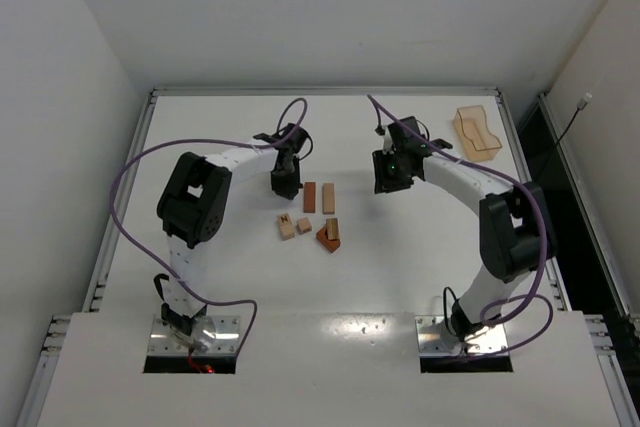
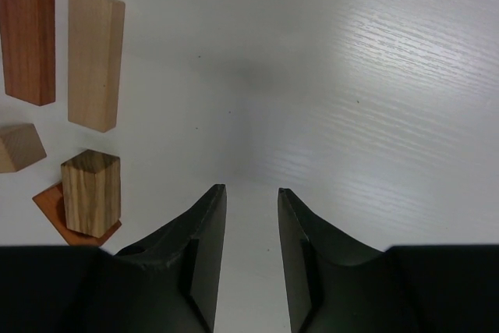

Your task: Build the wood block tower

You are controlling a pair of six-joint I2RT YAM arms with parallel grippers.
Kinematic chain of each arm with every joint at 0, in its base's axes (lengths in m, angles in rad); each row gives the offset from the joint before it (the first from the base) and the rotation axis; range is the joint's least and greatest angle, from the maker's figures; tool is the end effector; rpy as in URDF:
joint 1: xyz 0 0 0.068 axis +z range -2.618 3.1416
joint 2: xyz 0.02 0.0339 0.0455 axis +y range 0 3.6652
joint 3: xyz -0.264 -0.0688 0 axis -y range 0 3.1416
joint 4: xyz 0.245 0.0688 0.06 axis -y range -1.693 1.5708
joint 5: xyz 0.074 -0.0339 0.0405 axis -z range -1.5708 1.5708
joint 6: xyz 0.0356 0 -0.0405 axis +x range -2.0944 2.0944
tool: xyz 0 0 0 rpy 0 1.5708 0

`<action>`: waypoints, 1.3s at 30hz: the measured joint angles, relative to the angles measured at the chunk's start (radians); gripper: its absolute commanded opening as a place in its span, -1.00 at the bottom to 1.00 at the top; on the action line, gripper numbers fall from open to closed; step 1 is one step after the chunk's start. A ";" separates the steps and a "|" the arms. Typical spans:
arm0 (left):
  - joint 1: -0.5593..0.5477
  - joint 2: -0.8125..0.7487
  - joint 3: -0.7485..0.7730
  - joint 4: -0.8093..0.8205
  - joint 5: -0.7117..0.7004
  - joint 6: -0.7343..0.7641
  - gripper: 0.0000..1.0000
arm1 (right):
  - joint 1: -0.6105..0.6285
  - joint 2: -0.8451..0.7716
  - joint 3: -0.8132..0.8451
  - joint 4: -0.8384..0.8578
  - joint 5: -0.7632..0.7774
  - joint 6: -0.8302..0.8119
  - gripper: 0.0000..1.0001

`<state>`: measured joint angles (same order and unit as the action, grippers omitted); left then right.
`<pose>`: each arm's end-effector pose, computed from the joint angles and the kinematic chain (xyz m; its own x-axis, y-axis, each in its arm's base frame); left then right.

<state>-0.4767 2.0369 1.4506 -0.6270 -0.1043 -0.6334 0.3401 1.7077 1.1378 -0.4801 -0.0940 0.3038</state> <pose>0.3697 -0.1868 0.1613 -0.9218 -0.1865 -0.3398 -0.1509 0.9802 -0.1285 0.3280 0.1196 0.1984 -0.8928 0.0000 -0.4504 -0.1143 0.9673 0.2265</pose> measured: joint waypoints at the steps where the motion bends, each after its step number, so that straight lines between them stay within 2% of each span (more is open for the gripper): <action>1: 0.001 0.008 0.000 -0.002 0.000 0.001 -0.85 | 0.000 0.000 0.000 -0.001 0.008 0.002 -0.39; 8: 0.004 0.027 0.024 -0.003 0.012 0.001 -0.71 | 0.000 -0.011 0.000 -0.002 0.035 0.005 -0.37; 23: -0.006 0.028 0.026 0.001 0.038 -0.004 -0.69 | 0.000 -0.027 0.000 -0.002 0.042 0.006 -0.35; 28: -0.027 0.029 0.026 0.008 0.039 -0.005 -0.58 | 0.000 -0.027 0.000 -0.002 0.042 0.007 -0.35; 39: -0.046 0.030 0.026 0.013 0.041 -0.007 -0.50 | -0.005 -0.027 0.000 -0.001 0.042 0.007 -0.35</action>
<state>-0.5224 2.0666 1.4761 -0.6144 -0.0631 -0.6403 0.3355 1.6802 1.1378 -0.4812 -0.0521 0.3107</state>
